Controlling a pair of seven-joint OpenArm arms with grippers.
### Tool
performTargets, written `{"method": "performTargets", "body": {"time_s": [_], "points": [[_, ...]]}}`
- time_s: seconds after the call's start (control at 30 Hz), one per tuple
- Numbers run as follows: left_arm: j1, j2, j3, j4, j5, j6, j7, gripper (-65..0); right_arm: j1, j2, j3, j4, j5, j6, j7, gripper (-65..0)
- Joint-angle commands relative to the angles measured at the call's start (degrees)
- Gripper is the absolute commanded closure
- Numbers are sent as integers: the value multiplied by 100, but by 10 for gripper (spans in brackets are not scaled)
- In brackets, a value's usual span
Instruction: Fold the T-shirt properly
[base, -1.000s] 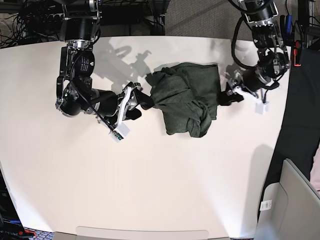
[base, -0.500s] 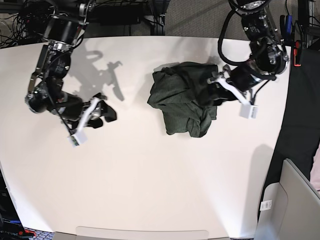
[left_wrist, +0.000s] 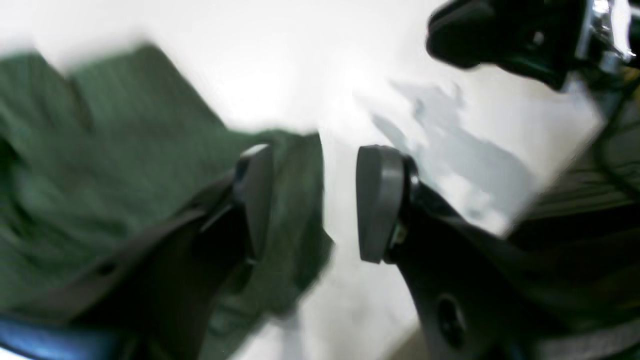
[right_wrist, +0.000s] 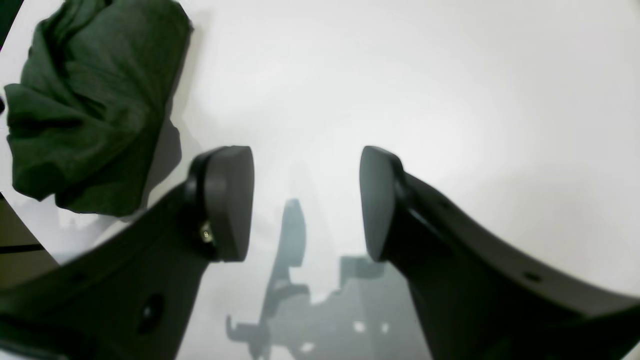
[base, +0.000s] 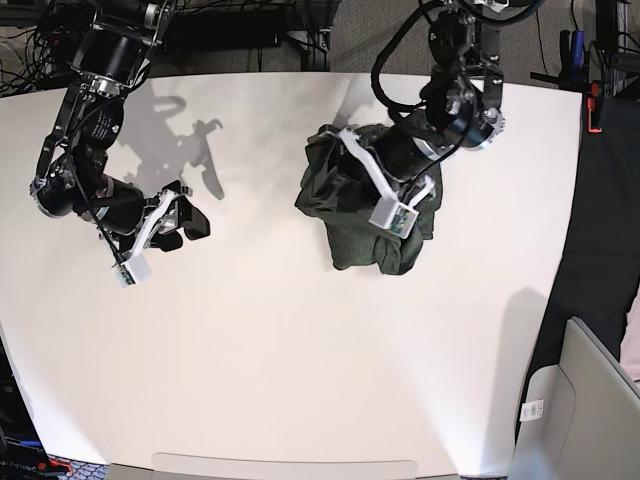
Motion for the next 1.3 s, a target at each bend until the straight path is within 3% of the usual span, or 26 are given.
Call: {"method": "performTargets", "body": {"time_s": [0.0, 0.23, 0.33, 0.7, 0.83, 1.1, 1.27], "points": [[-31, -71, 191, 94, 235, -4, -219, -265, 126, 39, -5, 109, 114, 12, 82, -337], [-57, -485, 2046, 6, 2926, 57, -984, -265, 134, 30, -5, 100, 114, 12, 82, -337], [-57, -529, 2503, -108, 3726, 559, -1212, -265, 134, 30, -5, 100, 114, 12, 82, -337], [-31, -529, 3215, -609, 5633, 1921, -1907, -266, 134, -85, 4, 73, 114, 12, 82, -337], [22, -529, 3549, -653, 6046, 2159, -1916, -267, 152, -93, 4, 73, 114, 12, 82, -337], [92, -485, 3602, -776, 6169, 2185, -1916, -267, 152, -93, 4, 73, 114, 12, 82, -337], [66, -485, 3743, -1234, 6530, 2677, -1960, -267, 161, -93, 4, 73, 114, 12, 82, -337]]}}
